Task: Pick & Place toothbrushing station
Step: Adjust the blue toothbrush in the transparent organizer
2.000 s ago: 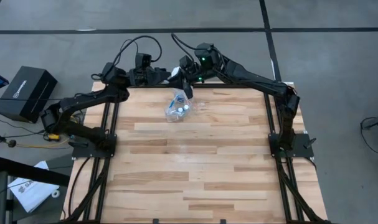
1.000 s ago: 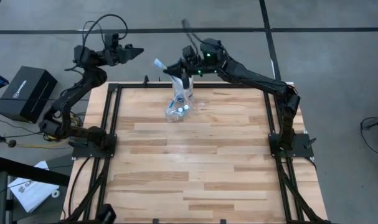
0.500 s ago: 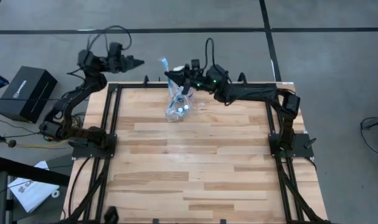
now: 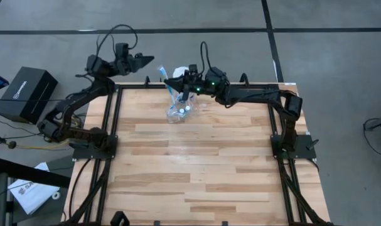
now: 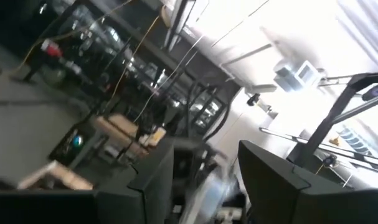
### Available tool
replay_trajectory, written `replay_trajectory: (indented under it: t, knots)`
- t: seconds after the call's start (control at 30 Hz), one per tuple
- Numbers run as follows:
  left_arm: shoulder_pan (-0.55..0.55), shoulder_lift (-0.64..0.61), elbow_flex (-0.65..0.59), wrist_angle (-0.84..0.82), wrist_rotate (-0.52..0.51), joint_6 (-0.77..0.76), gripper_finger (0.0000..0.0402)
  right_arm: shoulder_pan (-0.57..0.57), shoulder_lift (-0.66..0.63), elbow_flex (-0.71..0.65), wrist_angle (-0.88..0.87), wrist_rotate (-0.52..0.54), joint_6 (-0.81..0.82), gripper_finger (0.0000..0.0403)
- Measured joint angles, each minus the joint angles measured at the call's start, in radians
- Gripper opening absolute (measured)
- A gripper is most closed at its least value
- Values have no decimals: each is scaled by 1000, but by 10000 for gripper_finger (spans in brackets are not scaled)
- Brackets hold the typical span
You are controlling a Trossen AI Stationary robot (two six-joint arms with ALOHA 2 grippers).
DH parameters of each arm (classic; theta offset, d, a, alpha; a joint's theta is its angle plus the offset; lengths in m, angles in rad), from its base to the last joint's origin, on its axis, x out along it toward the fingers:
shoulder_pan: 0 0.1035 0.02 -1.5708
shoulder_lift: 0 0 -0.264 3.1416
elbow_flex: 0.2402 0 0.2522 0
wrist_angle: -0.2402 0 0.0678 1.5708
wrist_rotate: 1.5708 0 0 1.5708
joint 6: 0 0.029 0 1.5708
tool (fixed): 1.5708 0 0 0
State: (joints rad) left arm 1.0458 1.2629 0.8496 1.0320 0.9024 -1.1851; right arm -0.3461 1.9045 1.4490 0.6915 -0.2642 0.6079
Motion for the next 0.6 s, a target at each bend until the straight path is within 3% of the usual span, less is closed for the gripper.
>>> replay_trajectory:
  t: [0.27,0.4,0.6]
  knots:
    - [-48,-1,72,-60,31,12,176,-18,-1,0,-29,2,24,13]
    - [-46,1,71,-221,69,137,177,-28,-1,0,-19,-28,21,13]
    - [-33,0,71,-243,61,285,178,-23,-1,0,-6,-28,21,13]
